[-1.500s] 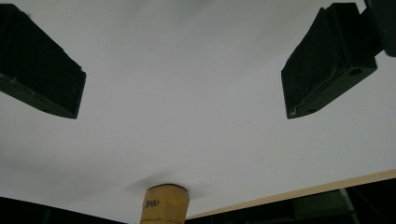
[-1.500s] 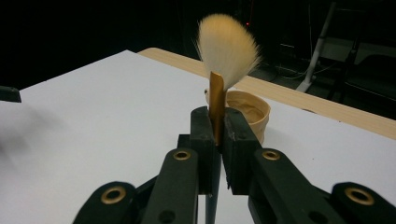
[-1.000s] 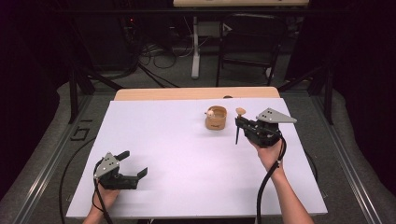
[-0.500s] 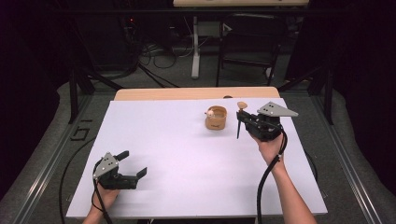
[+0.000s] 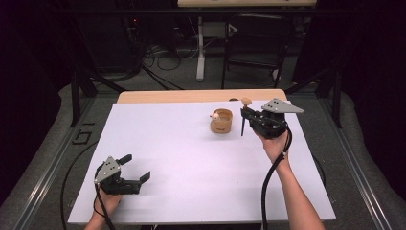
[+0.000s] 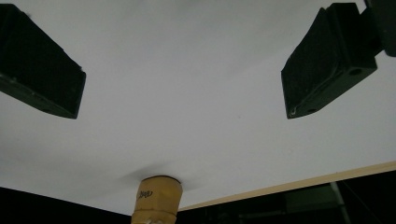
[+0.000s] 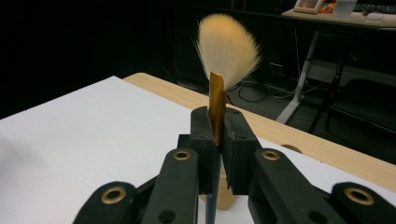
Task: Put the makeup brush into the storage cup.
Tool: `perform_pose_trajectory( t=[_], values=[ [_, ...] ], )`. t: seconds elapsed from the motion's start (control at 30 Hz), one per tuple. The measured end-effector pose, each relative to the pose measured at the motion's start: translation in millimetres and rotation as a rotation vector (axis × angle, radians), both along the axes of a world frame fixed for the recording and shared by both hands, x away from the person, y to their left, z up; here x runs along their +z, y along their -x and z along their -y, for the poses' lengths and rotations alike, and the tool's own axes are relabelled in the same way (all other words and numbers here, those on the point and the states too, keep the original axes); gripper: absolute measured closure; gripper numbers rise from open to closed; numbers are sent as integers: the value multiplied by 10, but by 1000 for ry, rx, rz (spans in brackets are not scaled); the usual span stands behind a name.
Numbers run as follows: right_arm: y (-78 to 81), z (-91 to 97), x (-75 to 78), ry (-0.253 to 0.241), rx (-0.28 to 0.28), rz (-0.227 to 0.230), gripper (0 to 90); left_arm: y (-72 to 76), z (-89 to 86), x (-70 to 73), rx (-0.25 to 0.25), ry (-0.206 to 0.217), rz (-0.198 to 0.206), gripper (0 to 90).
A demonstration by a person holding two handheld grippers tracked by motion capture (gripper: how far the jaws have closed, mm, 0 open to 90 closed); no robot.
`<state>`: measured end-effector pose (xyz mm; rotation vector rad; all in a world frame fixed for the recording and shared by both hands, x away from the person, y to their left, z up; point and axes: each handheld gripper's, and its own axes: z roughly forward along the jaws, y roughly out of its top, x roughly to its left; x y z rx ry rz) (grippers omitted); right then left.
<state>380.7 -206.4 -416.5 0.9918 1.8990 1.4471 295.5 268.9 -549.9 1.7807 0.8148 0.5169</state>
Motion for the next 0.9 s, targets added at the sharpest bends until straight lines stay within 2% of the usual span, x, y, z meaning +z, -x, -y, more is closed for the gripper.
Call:
perform_pose_trajectory(
  t=[0.4, 0.9],
  values=[
    [-117, -73, 70, 4, -10, 22, 842, 5, 1, 3, -1, -2, 2, 0],
    [-266, -154, 139, -33, -18, 80, 842, -3, -22, 9, 5, 5, 7, 0]
  ],
)
